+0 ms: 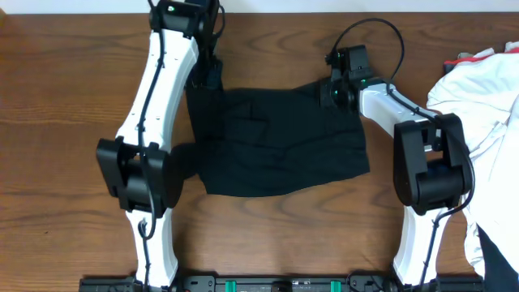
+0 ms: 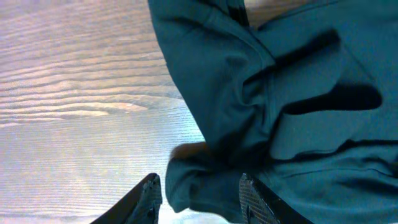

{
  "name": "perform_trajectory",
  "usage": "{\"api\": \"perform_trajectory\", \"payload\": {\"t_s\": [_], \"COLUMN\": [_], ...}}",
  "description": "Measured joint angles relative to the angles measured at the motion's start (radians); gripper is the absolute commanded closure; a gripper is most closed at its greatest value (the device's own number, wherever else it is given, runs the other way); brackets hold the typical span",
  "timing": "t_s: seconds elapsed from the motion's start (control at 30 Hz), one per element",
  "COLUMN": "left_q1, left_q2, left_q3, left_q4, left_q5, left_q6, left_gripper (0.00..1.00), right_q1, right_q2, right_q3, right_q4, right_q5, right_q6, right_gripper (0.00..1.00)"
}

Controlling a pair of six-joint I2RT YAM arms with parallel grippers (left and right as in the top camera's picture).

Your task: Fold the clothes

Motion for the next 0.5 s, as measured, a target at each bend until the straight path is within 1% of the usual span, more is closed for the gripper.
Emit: {"api": "perform_trajectory", "payload": {"t_s": [0.07,0.13,0.27,0.43,0.5], "left_q1": [0.000,0.000,0.000,0.000,0.000], "left_q2": [-0.019,-0.033,-0.047,-0.047,-0.047], "left_q3": [0.000,0.000,0.000,0.000,0.000], "left_q4": [0.000,0.000,0.000,0.001,0.005], "left_q5": [-0.001,-0.001,0.000,-0.001,0.000], "left_q6": [0.000,0.000,0.000,0.000,-0.002], "left_gripper": [0.56,0.56,0.55,0.54,0.50], "right_q1": [-0.005,-0.011,-0.040,-0.120,-0.164], "right_q2": [0.016,0.030,0.046,0.074,0.088], "right_q3": [0.012,0.025,0.037,0.106,0.150], "right_q4": [0.017,0.032,0.058,0.003,-0.046], "right_q5": [0.013,0.019,0.028,0.032,0.043], "right_q6": [0.003,0.006,0.030,0.042,0.045], "right_gripper": [0.75,0.83,0.89,0.89,0.89]}}
